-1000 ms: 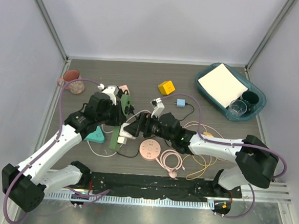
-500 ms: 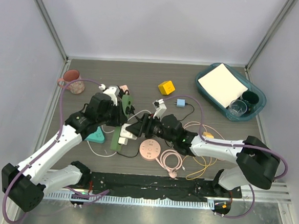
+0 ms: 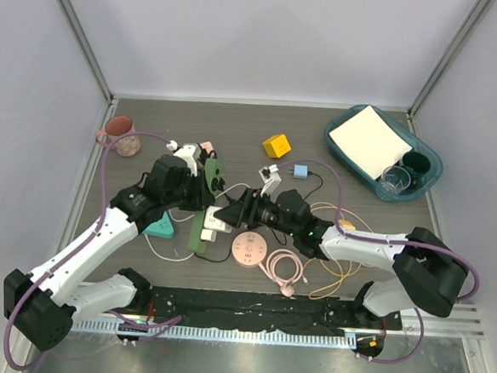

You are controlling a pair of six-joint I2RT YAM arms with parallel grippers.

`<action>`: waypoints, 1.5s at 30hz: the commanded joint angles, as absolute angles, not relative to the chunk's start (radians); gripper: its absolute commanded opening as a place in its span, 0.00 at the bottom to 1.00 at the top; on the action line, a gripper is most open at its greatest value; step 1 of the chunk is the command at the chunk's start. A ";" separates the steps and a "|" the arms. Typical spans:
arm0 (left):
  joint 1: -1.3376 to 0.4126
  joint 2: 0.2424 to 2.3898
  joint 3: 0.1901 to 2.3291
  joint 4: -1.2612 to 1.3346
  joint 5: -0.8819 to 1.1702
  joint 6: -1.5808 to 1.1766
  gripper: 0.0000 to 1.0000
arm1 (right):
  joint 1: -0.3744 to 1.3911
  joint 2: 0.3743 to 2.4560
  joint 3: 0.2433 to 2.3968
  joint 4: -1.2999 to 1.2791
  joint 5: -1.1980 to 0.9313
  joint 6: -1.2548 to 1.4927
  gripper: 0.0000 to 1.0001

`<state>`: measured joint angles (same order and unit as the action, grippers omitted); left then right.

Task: Pull the plug off the socket

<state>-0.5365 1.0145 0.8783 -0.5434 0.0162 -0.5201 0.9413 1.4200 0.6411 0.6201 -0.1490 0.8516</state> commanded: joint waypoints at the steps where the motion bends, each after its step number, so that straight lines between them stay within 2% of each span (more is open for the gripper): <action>1: -0.508 1.002 0.920 -0.503 -0.133 -0.453 0.00 | 0.936 1.341 0.693 0.485 -0.146 0.781 0.01; 7: -0.508 0.994 0.917 -0.499 -0.141 -0.445 0.00 | 0.919 1.259 0.696 0.385 -0.104 0.729 0.01; 12: -0.508 0.986 0.911 -0.492 -0.141 -0.443 0.00 | 0.831 1.261 0.597 0.604 -0.268 0.900 0.01; 16: -0.508 0.983 0.908 -0.489 -0.140 -0.445 0.00 | 0.833 1.278 0.618 0.620 -0.313 0.943 0.01; 23: -0.509 0.996 0.914 -0.497 -0.135 -0.445 0.00 | 0.903 1.236 0.756 0.305 -0.163 0.763 0.01; 28: -0.508 0.994 0.913 -0.494 -0.127 -0.451 0.00 | 0.908 1.238 0.742 0.307 -0.155 0.764 0.01; 30: -0.508 0.993 0.911 -0.489 -0.114 -0.454 0.00 | 0.911 1.261 0.717 0.380 -0.178 0.801 0.01; 31: -0.508 0.986 0.910 -0.485 -0.103 -0.460 0.00 | 0.911 1.267 0.701 0.421 -0.199 0.817 0.09; 32: -0.509 0.980 0.905 -0.468 -0.089 -0.468 0.00 | 0.911 1.281 0.671 0.513 -0.212 0.840 0.22; 33: -0.509 0.973 0.885 -0.451 -0.046 -0.494 0.00 | 0.911 1.290 0.661 0.552 -0.221 0.874 0.45; 34: -0.508 0.959 0.874 -0.431 -0.028 -0.506 0.00 | 0.911 1.304 0.657 0.578 -0.232 0.888 0.56; 36: -0.509 0.950 0.859 -0.407 -0.005 -0.535 0.00 | 0.917 1.339 0.666 0.598 -0.250 0.907 0.70; 41: -0.508 0.930 0.847 -0.379 -0.003 -0.560 0.00 | 0.931 1.367 0.647 0.638 -0.226 0.934 0.75; 45: -0.508 0.934 0.845 -0.374 -0.003 -0.568 0.00 | 0.940 1.394 0.649 0.666 -0.213 0.953 0.82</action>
